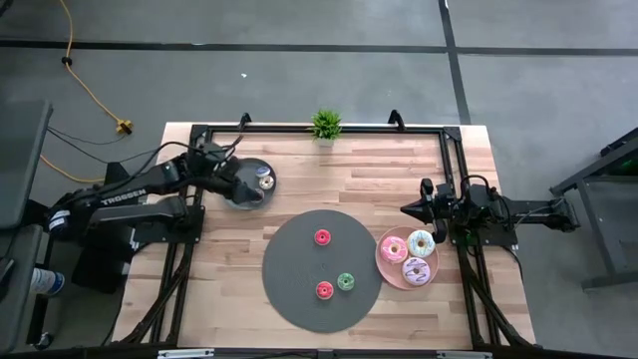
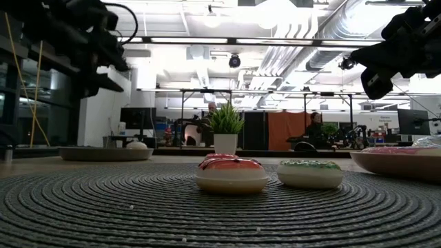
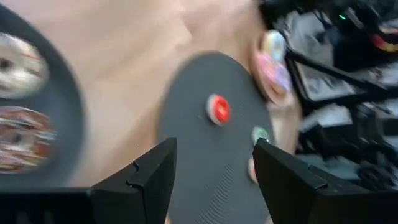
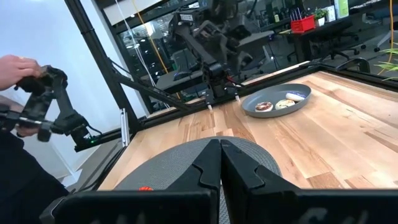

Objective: Pick & Place donuts
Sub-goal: Put the small red donut on the gray plate

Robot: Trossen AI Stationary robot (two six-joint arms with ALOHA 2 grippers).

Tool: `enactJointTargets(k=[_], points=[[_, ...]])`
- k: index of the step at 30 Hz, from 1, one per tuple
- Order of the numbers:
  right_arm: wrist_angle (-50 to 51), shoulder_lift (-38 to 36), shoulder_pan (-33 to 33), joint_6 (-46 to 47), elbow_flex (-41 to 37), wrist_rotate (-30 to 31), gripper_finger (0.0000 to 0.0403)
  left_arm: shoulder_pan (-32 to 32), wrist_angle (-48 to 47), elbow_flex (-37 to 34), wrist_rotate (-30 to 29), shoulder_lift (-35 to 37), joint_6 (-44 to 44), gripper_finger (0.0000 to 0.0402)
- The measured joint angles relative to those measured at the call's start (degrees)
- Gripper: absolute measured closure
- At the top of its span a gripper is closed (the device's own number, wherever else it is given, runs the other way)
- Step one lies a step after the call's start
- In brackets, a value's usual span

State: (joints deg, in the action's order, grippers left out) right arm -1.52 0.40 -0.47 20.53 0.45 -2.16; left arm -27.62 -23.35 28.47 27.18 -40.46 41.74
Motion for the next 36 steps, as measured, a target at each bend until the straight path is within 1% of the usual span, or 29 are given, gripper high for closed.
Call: enactJointTargets(k=[5, 9, 13, 18, 23, 27, 33, 36], points=[[0.00, 0.00, -0.02, -0.02, 0.02, 0.03, 0.0402, 5.96, 1.84, 0.00, 2.21, -2.63, 8.29, 0.0197], [0.00, 0.00, -0.02, 0.00, 0.02, 0.05, 0.0402, 11.11, 5.44, 0.00, 4.11, -5.95, 16.79, 0.0197], [0.00, 0.00, -0.01, -0.02, 0.00, 0.06, 0.0402, 16.55, 10.05, 0.00, 3.47, -10.36, 22.39, 0.0197], [0.00, 0.02, -0.02, 0.00, 0.01, 0.07, 0.0402, 23.75, 16.80, 0.00, 0.43, -16.64, 26.95, 0.0197], [0.00, 0.02, -0.02, 0.00, 0.00, 0.07, 0.0402, 29.80, 20.91, 0.01, -2.19, -22.01, 30.26, 0.0197], [0.00, 0.01, -0.01, -0.02, 0.02, 0.07, 0.0402, 33.85, 21.04, 1.72, -5.25, -26.15, 29.84, 0.0197], [0.00, 0.00, 0.00, 0.00, 0.02, 0.05, 0.0402, 39.51, 20.98, 7.68, -7.26, -34.10, 27.25, 0.0197], [0.00, 0.00, 0.00, -0.01, 0.01, 0.05, 0.0402, 41.98, 21.20, 11.07, -9.74, -38.37, 24.67, 0.0197]])
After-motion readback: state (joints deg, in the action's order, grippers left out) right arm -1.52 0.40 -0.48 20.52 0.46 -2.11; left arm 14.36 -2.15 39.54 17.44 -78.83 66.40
